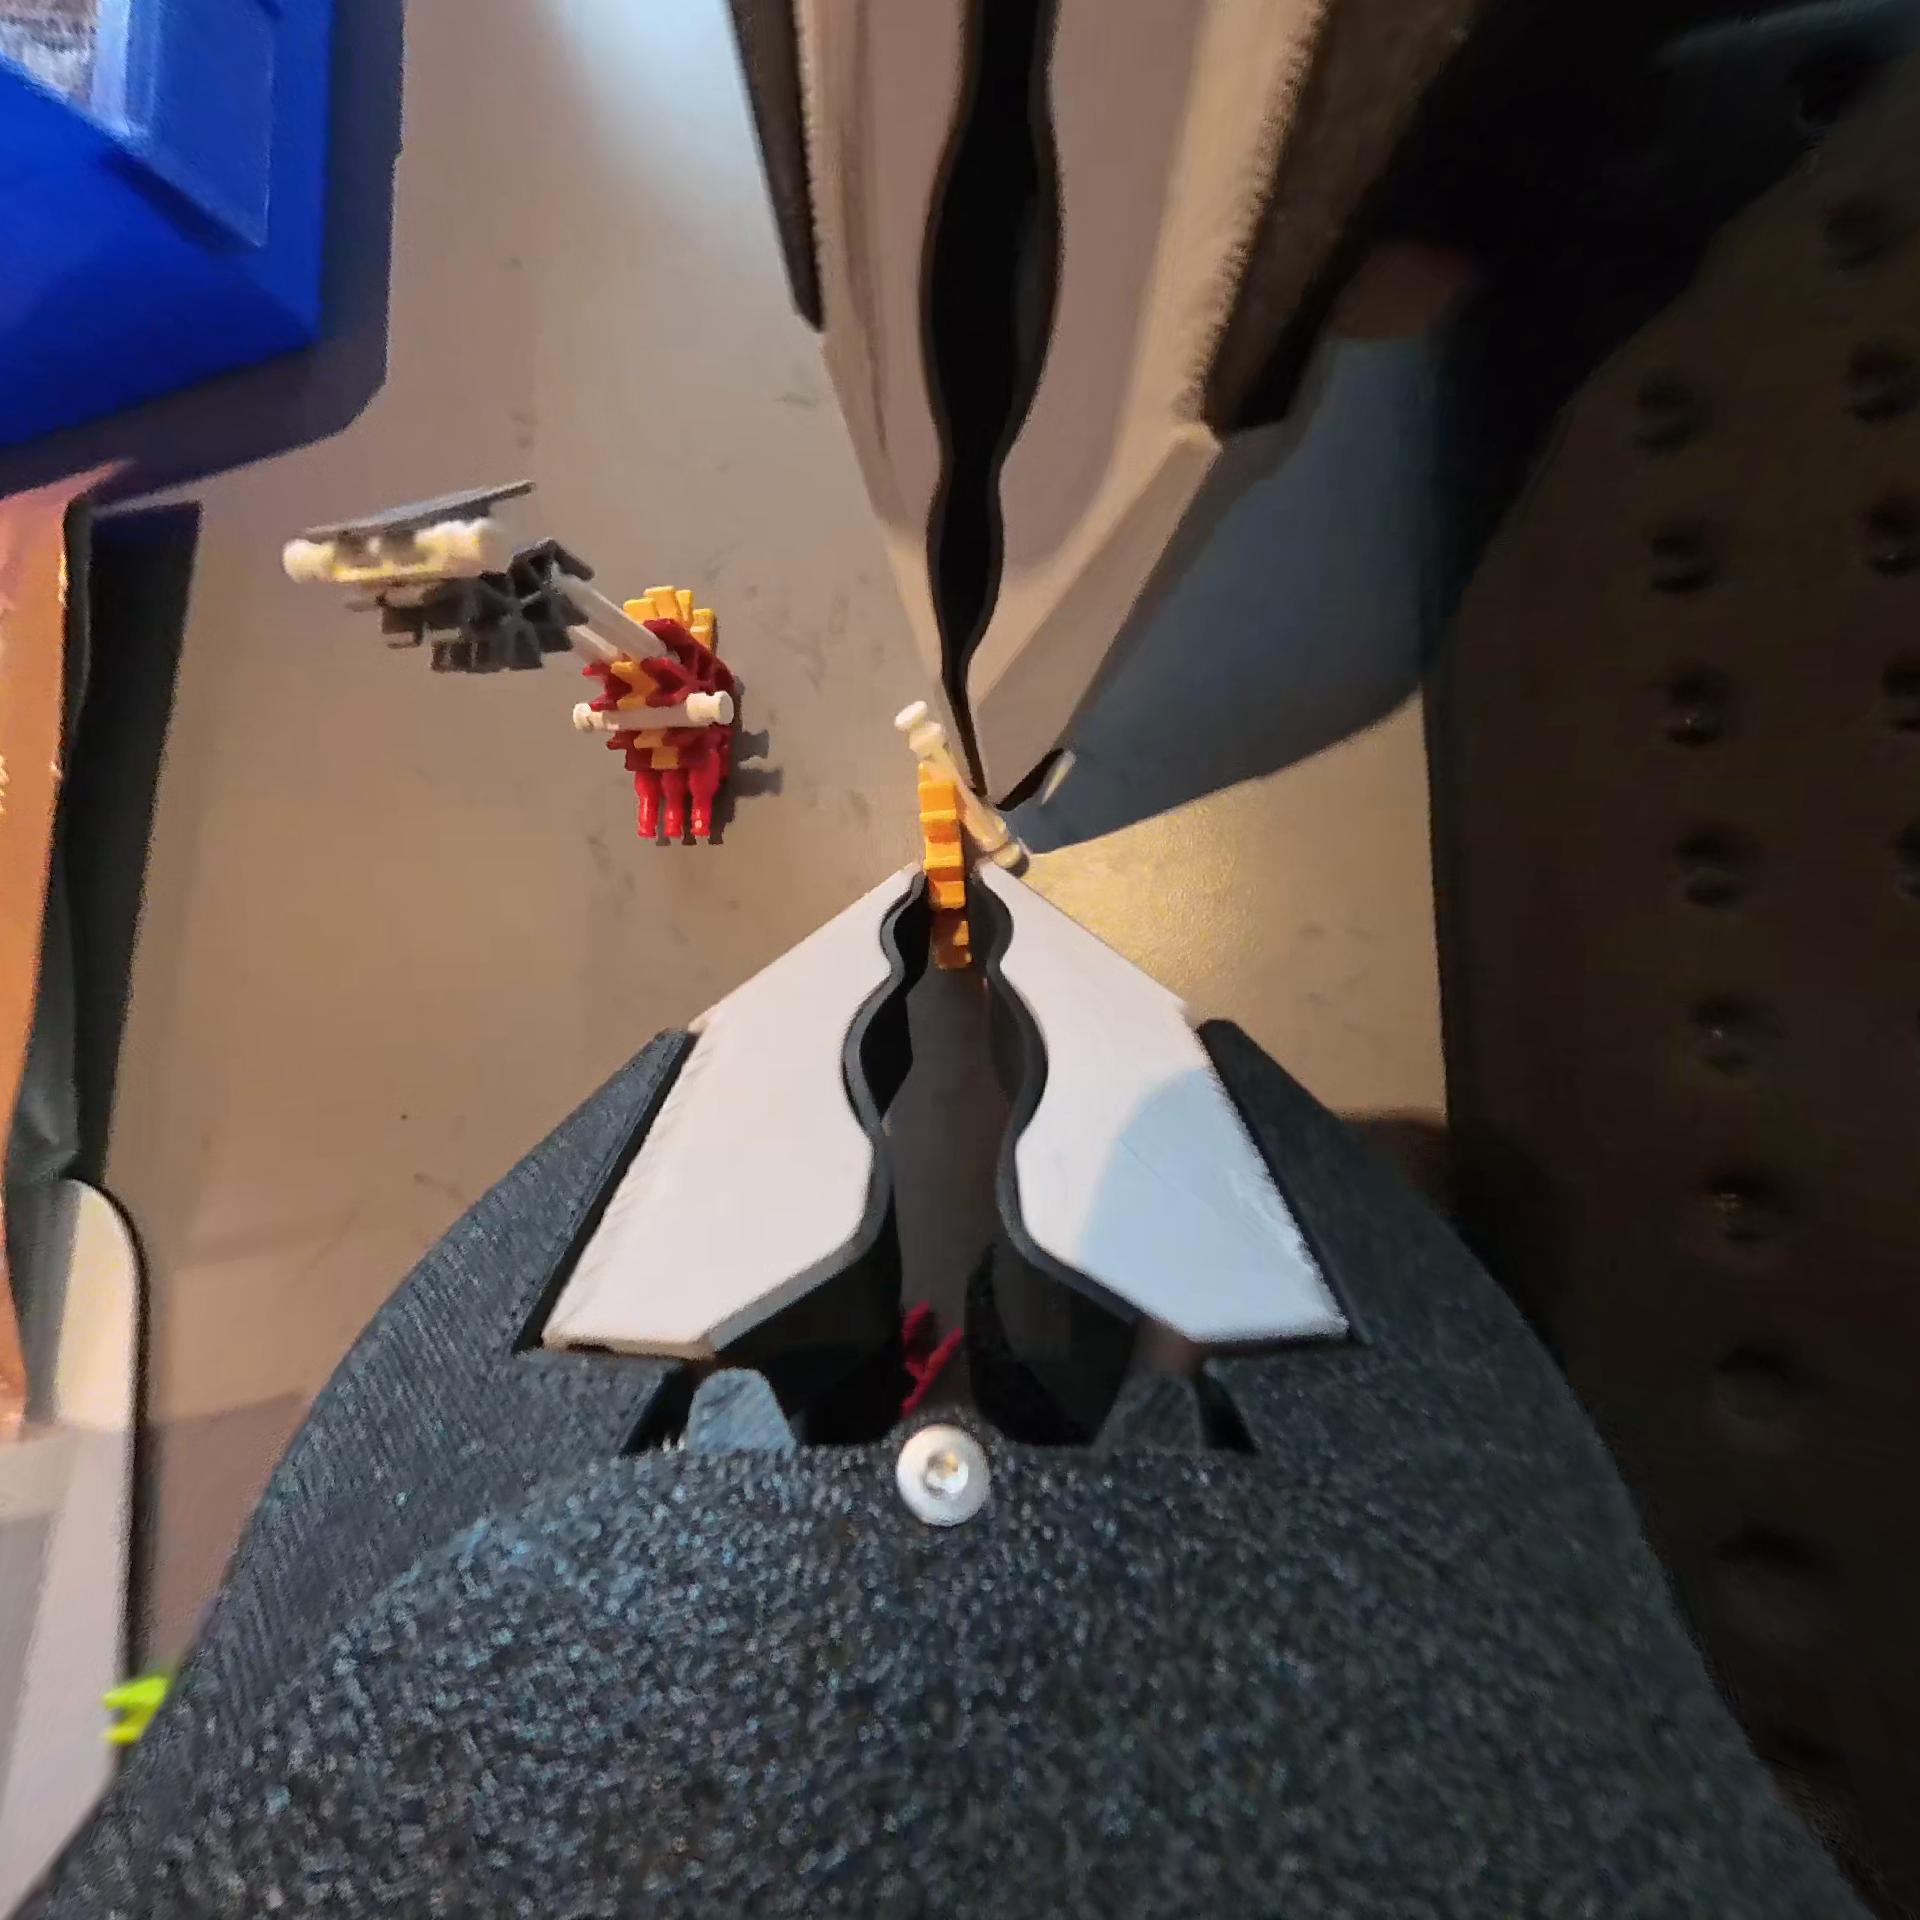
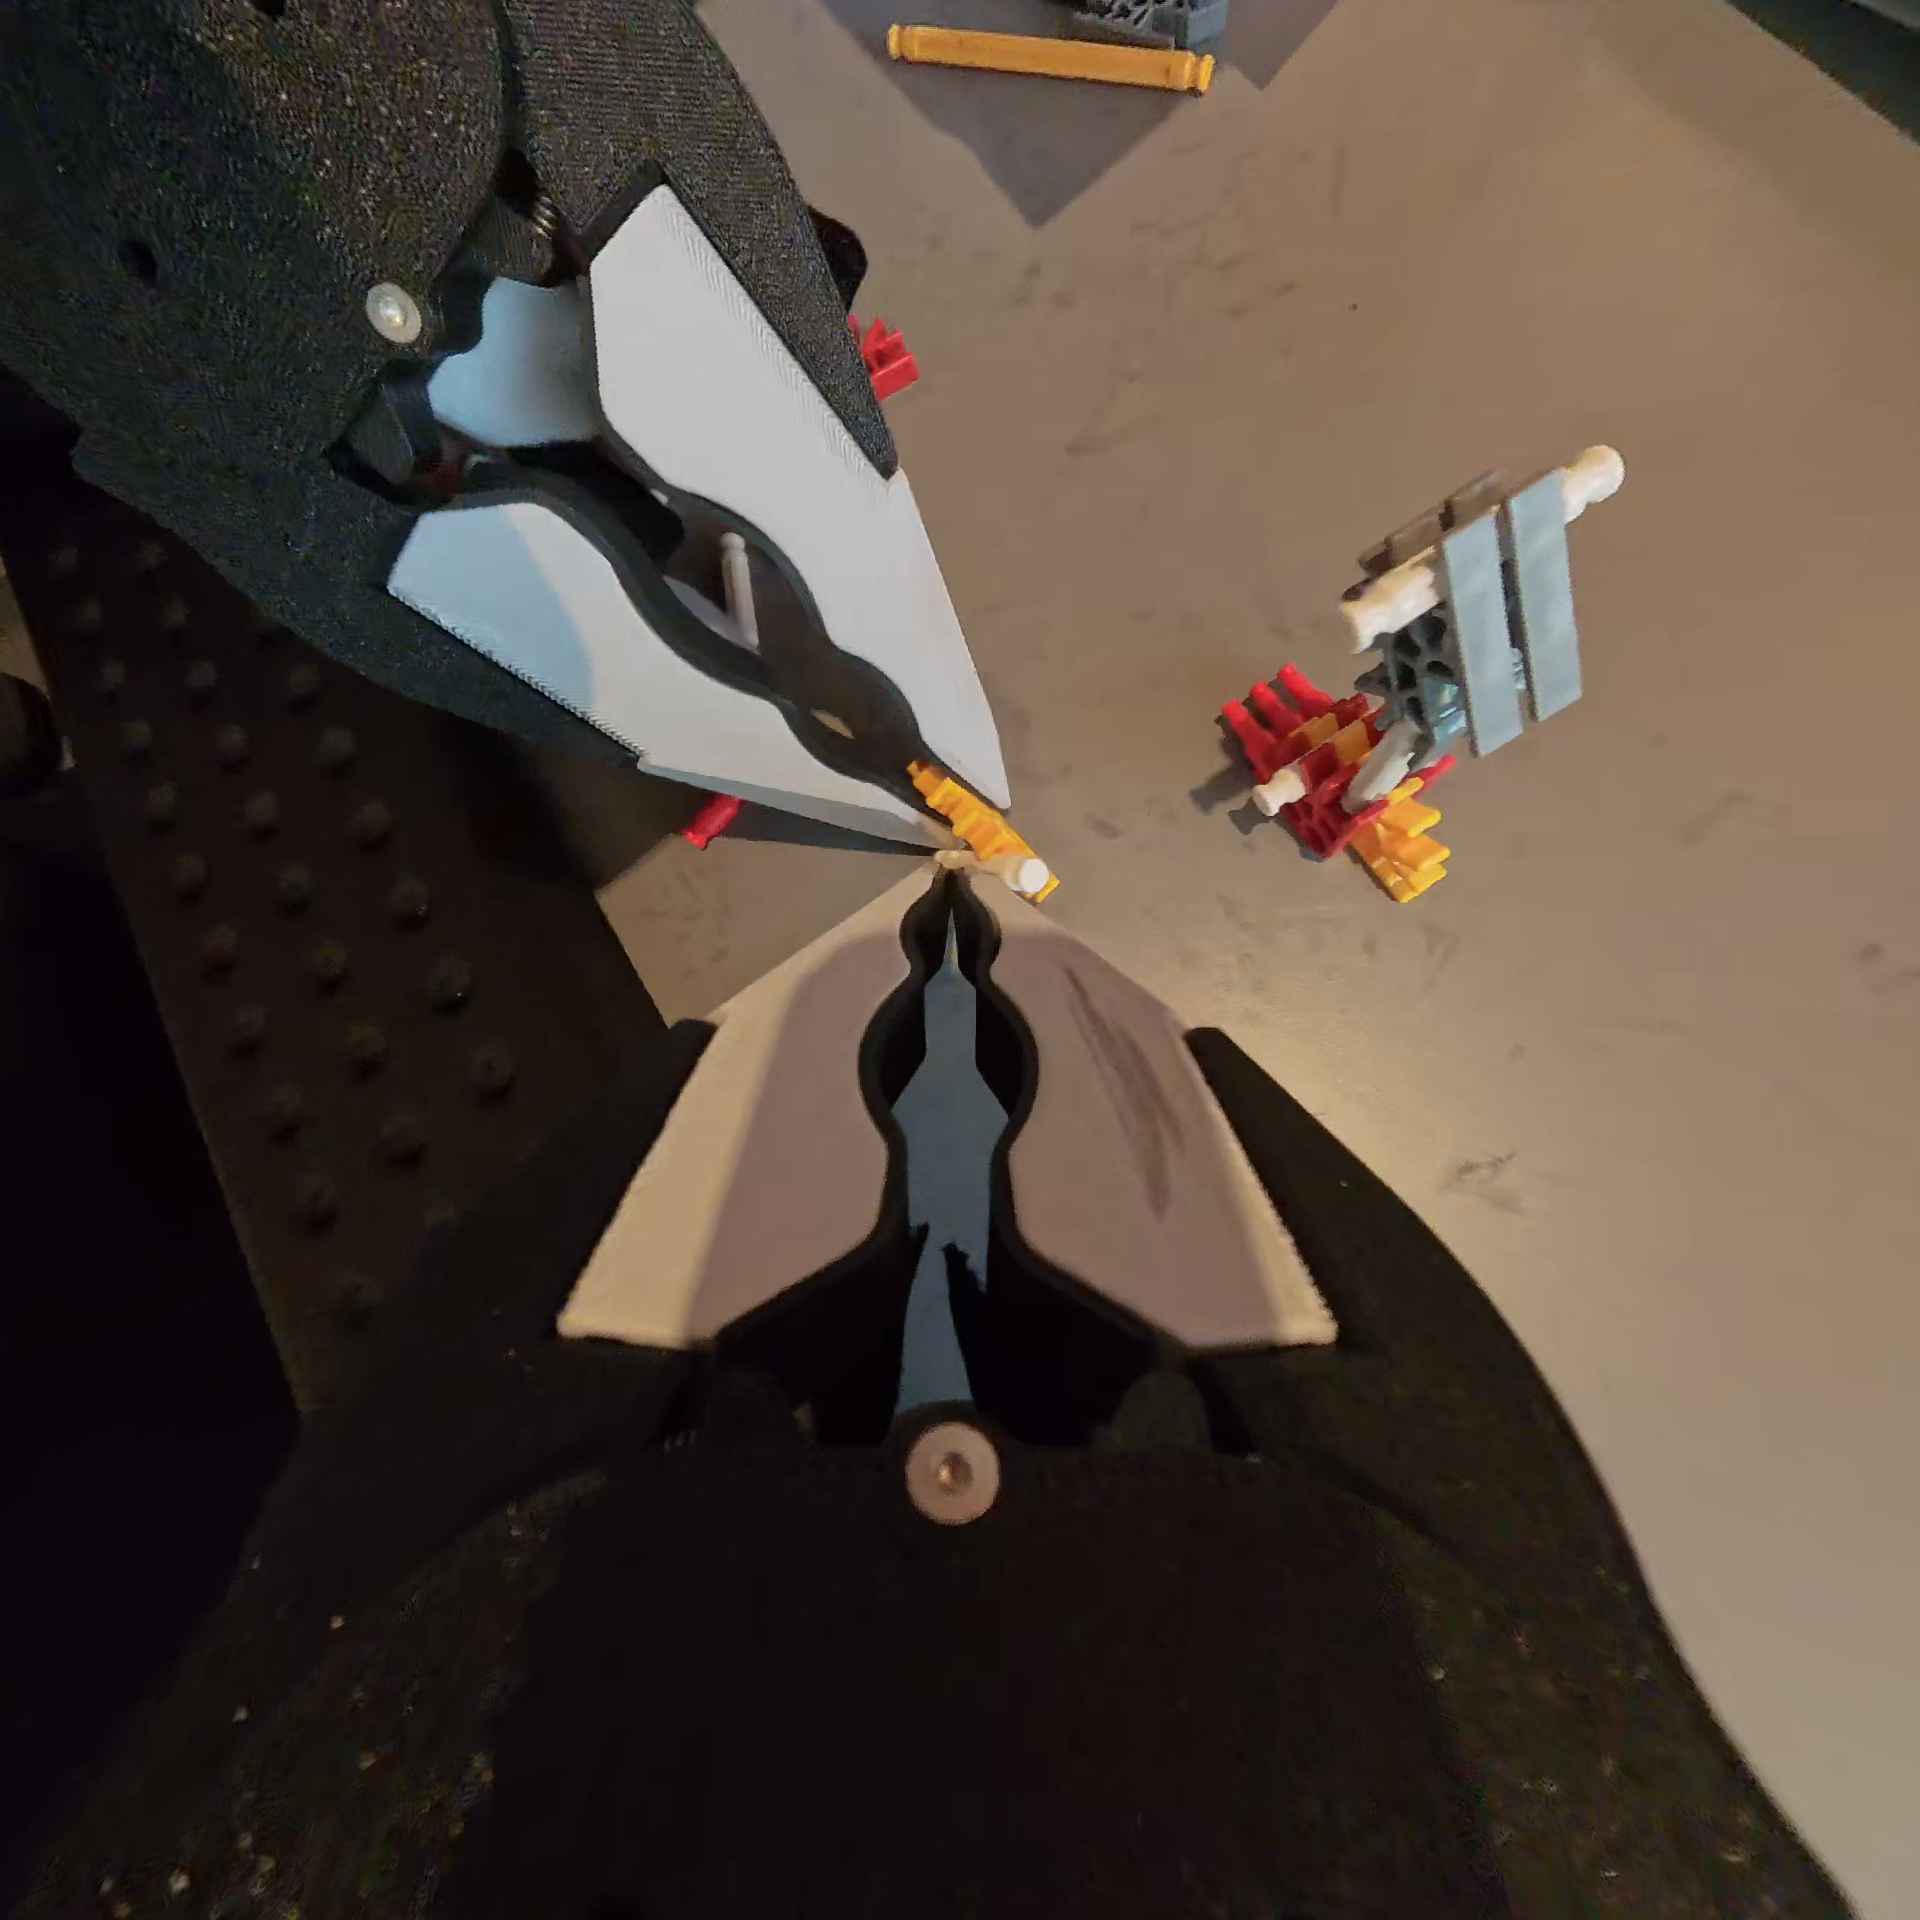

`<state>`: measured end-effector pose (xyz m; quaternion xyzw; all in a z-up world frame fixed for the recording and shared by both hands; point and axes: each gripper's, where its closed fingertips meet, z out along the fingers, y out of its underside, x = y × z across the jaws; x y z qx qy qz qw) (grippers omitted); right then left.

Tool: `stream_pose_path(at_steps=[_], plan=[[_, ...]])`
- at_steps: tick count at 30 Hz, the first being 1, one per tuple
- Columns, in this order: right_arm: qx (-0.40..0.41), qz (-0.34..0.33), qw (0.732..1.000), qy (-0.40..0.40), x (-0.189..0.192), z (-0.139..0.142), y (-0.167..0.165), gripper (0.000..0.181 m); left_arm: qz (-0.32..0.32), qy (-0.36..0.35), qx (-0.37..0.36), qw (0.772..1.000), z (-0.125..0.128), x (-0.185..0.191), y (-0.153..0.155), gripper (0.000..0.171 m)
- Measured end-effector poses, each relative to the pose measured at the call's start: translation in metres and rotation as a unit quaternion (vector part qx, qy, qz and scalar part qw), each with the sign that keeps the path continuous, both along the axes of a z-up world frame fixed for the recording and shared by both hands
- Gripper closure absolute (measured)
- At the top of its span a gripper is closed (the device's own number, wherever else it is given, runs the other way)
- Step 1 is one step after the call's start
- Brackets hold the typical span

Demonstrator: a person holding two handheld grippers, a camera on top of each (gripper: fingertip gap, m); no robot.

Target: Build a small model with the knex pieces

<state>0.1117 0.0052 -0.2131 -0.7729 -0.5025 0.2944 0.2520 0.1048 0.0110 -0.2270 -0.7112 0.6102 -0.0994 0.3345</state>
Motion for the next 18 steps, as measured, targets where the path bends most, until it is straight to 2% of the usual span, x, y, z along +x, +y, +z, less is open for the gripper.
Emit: stream_pose_path(at_steps=[4,7,18], plan=[[-0.006,0.022,1.0,0.007,0.0016,0.0002,-0.0019,0.181,-0.036,0.014,0.019,0.999,0.0001,0.0002,-0.0006,0.166],[0.001,0.013,1.0,0.017,0.0047,0.002,0.0041,0.181,-0.044,0.012,0.017,0.999,0.0001,0.0009,-0.0012,0.166],[0.146,0.058,0.987,-0.007,0.0038,0.0017,0.0057,0.181,-0.059,0.006,0.01,0.998,0.0,0.001,-0.0015,0.166]])
